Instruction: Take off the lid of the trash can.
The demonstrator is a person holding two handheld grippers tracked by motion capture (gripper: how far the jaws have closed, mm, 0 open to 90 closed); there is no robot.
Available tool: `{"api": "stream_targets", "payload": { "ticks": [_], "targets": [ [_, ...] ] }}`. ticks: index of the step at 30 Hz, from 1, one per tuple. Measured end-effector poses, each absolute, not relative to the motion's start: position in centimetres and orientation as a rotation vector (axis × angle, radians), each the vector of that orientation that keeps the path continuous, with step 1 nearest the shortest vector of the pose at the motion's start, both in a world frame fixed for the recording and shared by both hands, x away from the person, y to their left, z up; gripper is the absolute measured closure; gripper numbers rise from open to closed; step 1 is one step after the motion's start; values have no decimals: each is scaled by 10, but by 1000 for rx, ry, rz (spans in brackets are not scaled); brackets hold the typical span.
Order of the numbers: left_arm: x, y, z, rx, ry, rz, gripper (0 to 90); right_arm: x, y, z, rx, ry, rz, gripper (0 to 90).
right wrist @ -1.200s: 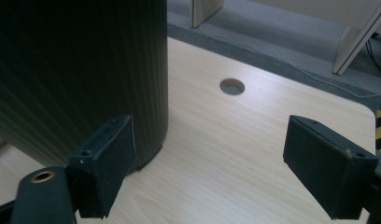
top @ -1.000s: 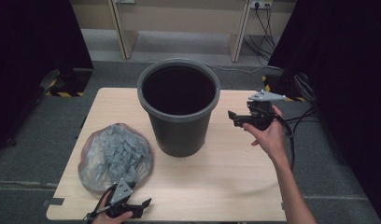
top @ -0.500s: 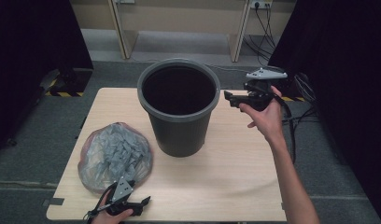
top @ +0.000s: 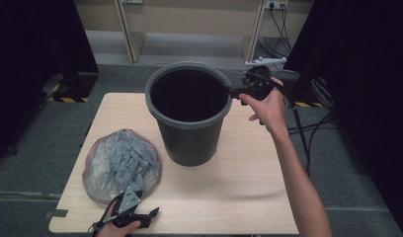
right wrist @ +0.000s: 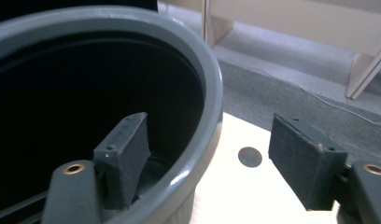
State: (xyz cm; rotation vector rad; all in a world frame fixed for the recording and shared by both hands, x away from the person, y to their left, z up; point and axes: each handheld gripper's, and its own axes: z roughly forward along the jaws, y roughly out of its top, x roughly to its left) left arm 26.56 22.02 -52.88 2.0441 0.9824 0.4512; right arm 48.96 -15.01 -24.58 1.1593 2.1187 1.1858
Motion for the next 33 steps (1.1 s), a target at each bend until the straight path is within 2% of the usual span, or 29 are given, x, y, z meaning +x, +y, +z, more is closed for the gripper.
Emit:
{"api": "stream_targets", "payload": {
  "ticks": [9, 14, 15, 24, 33],
  "targets": [
    [265, 222, -529, 2049, 975, 444, 146, 511, -121, -253, 1174, 2218, 1049, 462],
    [265, 222, -529, 2048, 973, 445, 146, 519, -121, -258, 1198, 2222, 998, 582],
    [265, 222, -528, 2050, 974, 444, 146, 523, -122, -258, 1211, 2226, 992, 631],
    [265, 222, -529, 2047, 970, 445, 146, 528, -115, -258, 1217, 2196, 938, 723],
    [265, 222, -528, 2051, 968, 439, 146, 526, -117, -233, 1165, 2089, 1064, 773]
  ]
}}
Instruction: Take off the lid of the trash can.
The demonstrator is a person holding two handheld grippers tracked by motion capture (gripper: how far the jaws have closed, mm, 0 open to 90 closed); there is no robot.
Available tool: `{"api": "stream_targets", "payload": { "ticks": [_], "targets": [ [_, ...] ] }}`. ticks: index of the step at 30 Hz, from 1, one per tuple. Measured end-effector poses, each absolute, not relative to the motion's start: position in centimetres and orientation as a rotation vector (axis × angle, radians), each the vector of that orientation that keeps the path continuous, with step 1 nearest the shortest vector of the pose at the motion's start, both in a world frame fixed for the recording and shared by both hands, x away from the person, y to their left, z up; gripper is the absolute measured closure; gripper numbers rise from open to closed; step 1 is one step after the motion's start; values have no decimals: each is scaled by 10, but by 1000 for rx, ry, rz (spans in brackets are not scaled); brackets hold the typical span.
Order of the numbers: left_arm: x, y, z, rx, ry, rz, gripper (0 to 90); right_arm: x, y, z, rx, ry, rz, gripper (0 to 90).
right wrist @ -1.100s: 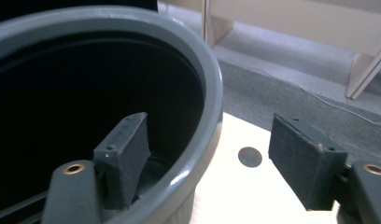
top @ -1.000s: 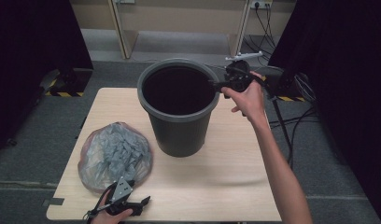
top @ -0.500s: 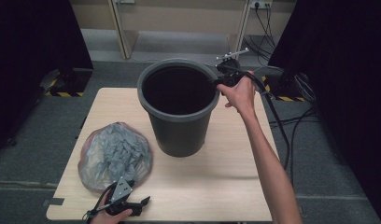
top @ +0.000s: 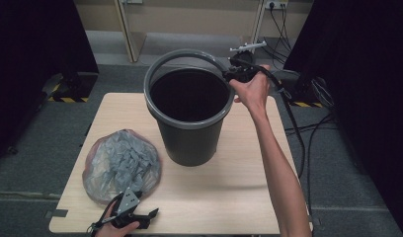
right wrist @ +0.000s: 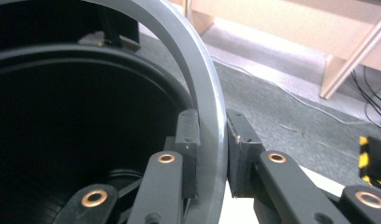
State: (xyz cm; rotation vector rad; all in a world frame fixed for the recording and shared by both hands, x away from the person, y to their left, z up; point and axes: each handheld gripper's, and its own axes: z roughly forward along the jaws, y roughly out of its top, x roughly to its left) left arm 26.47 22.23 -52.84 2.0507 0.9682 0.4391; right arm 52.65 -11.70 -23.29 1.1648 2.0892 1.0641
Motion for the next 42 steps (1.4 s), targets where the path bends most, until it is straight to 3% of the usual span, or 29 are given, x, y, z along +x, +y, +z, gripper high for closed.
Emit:
{"api": "stream_targets", "payload": {
  "ticks": [22, 42],
  "targets": [
    [263, 225, -519, 1994, 934, 463, 149, 503, -186, -203, 1202, 1952, 1325, 779],
    [261, 230, -511, 1941, 942, 443, 149, 462, -283, -244, 1305, 1925, 1335, 778]
  ]
}}
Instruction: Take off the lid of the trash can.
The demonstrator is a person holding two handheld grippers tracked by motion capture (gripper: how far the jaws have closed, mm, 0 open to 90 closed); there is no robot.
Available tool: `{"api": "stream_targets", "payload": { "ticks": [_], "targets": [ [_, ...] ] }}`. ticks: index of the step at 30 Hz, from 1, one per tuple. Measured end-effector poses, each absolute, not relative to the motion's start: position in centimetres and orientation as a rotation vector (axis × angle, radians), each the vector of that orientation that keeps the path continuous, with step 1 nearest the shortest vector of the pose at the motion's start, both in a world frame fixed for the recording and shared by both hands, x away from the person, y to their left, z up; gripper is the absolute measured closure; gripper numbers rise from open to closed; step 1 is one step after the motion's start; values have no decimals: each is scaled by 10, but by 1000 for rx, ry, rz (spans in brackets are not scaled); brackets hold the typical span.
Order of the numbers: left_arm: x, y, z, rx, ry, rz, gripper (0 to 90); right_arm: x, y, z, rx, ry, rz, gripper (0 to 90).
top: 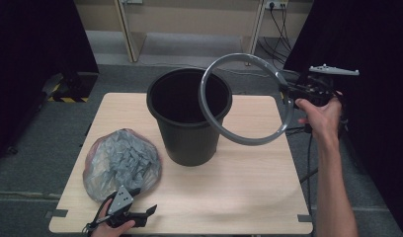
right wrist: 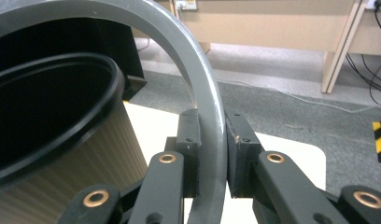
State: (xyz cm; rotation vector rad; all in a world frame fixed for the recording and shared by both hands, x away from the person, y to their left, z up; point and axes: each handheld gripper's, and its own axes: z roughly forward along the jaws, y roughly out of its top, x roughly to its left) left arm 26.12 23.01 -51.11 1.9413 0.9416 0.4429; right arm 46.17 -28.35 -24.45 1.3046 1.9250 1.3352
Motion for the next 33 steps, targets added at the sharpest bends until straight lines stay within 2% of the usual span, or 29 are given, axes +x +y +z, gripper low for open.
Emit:
{"api": "stream_targets", "payload": {
  "ticks": [16, 25, 33],
  "targets": [
    [263, 231, -513, 1946, 953, 448, 149, 416, -343, -283, 1372, 1931, 1278, 778],
    [264, 232, -514, 1945, 963, 446, 149, 411, -364, -305, 1433, 1912, 1238, 778],
    [264, 232, -514, 1947, 961, 446, 149, 421, -373, -337, 1509, 1902, 1136, 778]
  ]
}}
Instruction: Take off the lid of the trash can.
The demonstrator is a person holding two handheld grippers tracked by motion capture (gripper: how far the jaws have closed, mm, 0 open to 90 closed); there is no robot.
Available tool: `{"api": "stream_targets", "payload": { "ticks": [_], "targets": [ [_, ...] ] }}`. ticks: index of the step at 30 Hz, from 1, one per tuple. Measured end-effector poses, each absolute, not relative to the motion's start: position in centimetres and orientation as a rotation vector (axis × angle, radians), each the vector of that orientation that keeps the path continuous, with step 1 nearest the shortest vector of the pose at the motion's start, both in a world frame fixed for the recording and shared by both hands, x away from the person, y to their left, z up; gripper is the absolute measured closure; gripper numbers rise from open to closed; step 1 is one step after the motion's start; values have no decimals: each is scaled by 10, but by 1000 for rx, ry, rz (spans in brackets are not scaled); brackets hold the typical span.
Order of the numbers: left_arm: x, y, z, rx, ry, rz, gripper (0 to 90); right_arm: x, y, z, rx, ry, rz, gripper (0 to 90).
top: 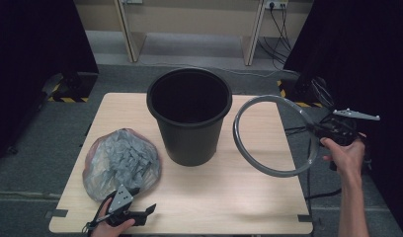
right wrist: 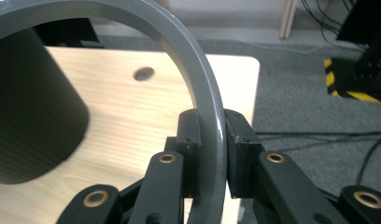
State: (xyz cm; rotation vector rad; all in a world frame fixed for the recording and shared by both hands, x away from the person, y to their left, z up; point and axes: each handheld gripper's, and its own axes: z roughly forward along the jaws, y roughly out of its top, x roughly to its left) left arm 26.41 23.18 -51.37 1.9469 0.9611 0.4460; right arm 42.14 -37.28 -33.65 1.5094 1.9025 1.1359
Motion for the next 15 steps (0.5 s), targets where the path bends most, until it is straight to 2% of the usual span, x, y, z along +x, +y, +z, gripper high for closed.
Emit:
{"api": "stream_targets", "payload": {
  "ticks": [15],
  "targets": [
    [264, 232, -512, 1938, 962, 444, 149, 459, -359, -430, 1623, 1953, 890, 778]
  ]
}}
